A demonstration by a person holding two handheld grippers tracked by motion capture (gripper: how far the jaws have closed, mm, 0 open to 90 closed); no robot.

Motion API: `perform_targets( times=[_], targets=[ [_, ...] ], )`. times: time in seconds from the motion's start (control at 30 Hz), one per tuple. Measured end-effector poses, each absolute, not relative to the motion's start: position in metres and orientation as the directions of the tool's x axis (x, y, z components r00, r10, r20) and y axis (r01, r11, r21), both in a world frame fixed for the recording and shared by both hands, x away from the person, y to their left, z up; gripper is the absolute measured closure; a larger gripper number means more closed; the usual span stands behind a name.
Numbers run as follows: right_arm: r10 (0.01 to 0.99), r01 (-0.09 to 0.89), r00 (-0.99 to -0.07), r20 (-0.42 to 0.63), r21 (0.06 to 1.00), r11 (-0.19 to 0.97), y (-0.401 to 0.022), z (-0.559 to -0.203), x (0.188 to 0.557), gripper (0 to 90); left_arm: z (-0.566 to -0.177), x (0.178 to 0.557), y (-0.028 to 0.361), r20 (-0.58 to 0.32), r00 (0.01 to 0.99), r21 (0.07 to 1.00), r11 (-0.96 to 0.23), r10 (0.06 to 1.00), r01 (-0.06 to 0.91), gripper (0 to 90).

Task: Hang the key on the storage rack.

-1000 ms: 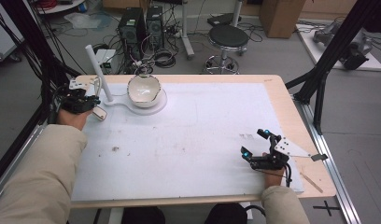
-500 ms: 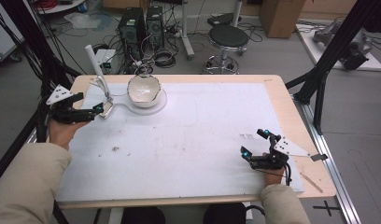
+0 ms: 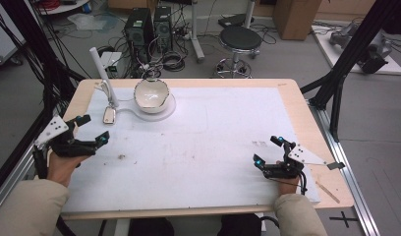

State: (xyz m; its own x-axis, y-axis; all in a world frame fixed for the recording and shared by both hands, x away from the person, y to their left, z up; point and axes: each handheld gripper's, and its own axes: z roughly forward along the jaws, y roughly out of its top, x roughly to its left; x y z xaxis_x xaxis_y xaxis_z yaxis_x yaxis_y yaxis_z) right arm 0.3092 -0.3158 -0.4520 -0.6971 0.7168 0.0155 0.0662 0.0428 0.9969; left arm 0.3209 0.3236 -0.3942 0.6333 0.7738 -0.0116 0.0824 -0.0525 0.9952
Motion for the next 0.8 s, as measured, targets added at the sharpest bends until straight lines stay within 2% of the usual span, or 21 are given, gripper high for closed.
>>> perform_targets(
  times=[0.23, 0.3, 0.8],
  targets=[
    [0.718, 0.059, -0.696, 0.006, 0.997, 0.048, -0.316, -0.452, 0.309, 0.6, -0.424, 0.296, 0.315, -0.014, 0.647, 0.998, -0.025, 0.763, 0.051, 1.7],
    [0.718, 0.059, -0.696, 0.008, 0.997, 0.047, -0.316, -0.452, 0.31, 0.6, -0.433, 0.287, 0.311, 0.035, 0.638, 0.998, -0.066, 0.769, 0.024, 1.7],
    [0.716, 0.073, -0.698, 0.017, 0.996, 0.047, -0.315, -0.452, 0.309, 0.6, -0.451, 0.276, 0.312, 0.029, 0.616, 0.999, -0.043, 0.788, 0.007, 1.7]
  ],
)
